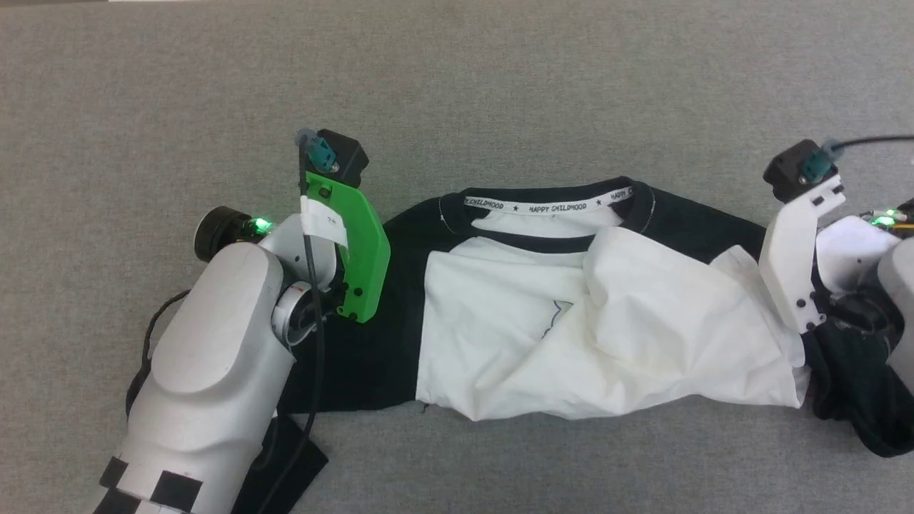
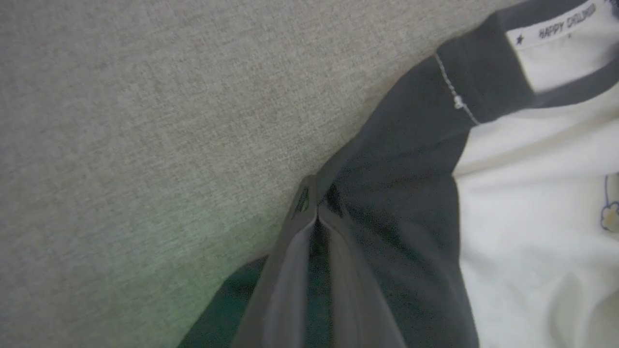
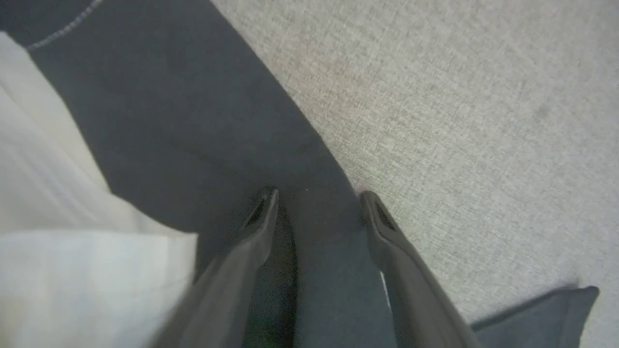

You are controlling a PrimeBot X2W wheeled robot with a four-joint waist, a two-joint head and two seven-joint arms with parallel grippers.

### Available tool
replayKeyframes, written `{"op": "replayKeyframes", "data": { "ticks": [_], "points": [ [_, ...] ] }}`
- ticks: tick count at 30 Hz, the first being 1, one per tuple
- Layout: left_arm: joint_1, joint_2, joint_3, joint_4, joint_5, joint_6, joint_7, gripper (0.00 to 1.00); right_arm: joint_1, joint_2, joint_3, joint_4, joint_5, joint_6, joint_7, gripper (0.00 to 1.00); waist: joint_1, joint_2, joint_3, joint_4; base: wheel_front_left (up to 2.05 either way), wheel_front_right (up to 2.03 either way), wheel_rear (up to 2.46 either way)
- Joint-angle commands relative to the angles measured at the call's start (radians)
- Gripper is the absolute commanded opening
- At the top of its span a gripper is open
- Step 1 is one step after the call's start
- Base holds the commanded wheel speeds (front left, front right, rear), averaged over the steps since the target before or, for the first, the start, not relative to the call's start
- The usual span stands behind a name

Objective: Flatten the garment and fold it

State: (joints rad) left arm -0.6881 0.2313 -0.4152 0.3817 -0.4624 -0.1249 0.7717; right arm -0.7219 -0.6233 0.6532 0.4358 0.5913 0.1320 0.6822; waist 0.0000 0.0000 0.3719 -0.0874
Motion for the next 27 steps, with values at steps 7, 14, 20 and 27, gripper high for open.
{"op": "replayKeyframes", "data": {
  "ticks": [7,14,20,27],
  "points": [
    [0.002,0.037,-0.034,0.002,-0.012,0.0,-0.039,0.0,-0.044,-0.048,0.114,-0.011,0.109,-0.001,0.072,0.0,0.0,0.0,-0.012,-0.004,0.0,0.0,0.0],
    [-0.064,0.136,-0.113,-0.107,-0.091,-0.005,-0.198,0.0,-0.119,-0.097,0.119,-0.07,0.135,-0.001,-0.054,0.0,0.0,0.0,-0.079,-0.018,0.0,0.0,0.0],
    [-0.163,0.259,-0.136,-0.208,-0.14,-0.006,-0.29,0.0,-0.189,-0.18,0.09,-0.18,0.127,-0.001,-0.069,0.0,0.0,0.0,-0.148,-0.023,0.0,0.0,0.0],
    [-0.278,0.3,-0.082,-0.232,-0.164,-0.005,-0.341,0.0,-0.304,-0.233,0.039,-0.272,0.103,-0.001,-0.045,0.0,0.0,0.0,-0.167,-0.028,0.0,0.0,0.0]
  ]
}}
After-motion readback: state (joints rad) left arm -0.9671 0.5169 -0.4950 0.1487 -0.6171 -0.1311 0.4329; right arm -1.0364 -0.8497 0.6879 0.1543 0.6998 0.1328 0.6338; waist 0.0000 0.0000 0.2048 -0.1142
